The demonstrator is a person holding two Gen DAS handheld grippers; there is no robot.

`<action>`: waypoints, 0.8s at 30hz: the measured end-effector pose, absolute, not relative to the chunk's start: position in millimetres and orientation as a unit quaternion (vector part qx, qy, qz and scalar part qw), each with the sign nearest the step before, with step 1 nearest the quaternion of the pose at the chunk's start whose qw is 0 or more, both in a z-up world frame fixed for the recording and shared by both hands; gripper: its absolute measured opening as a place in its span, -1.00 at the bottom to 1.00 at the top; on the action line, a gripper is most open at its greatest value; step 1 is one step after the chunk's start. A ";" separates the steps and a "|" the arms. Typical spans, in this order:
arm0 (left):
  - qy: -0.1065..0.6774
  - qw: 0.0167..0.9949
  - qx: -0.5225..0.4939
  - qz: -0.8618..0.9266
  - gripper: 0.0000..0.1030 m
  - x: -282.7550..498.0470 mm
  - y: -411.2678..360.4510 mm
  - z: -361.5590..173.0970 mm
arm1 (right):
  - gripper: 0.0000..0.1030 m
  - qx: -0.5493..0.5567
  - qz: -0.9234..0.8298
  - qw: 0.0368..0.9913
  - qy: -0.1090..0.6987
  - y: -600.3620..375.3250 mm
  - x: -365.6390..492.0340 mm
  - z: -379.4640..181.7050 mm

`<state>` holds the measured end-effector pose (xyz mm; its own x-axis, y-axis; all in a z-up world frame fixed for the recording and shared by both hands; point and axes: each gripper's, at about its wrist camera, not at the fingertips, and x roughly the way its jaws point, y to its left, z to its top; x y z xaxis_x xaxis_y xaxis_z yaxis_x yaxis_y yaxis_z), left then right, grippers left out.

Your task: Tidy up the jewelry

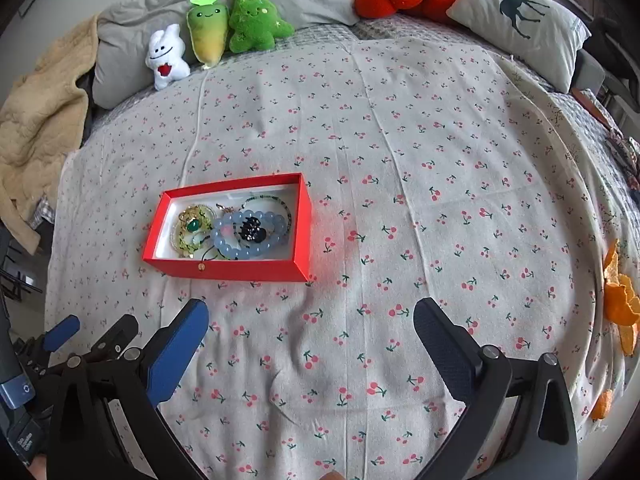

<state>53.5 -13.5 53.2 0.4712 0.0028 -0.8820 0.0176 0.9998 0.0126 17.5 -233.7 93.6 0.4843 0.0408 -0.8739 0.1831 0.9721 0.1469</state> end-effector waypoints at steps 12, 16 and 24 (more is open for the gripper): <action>0.501 0.865 0.035 -0.004 0.99 20.3 -14.8 52.3 | 1.00 0.054 -0.052 0.853 0.517 -227.7 -19.7 78.3; 0.509 0.860 0.032 0.007 0.99 19.0 -12.1 40.9 | 1.00 0.049 -0.050 0.849 0.524 -227.8 -22.9 72.4; 0.521 0.853 0.020 -0.010 0.99 19.8 -19.1 33.8 | 1.00 0.041 -0.058 0.850 0.521 -228.7 -21.0 71.9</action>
<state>19.8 -19.1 33.8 0.4568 0.0045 -0.8896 0.0372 0.9990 0.0241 -21.0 -228.7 71.9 0.4497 -0.0550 -0.8915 0.1412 0.9899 0.0102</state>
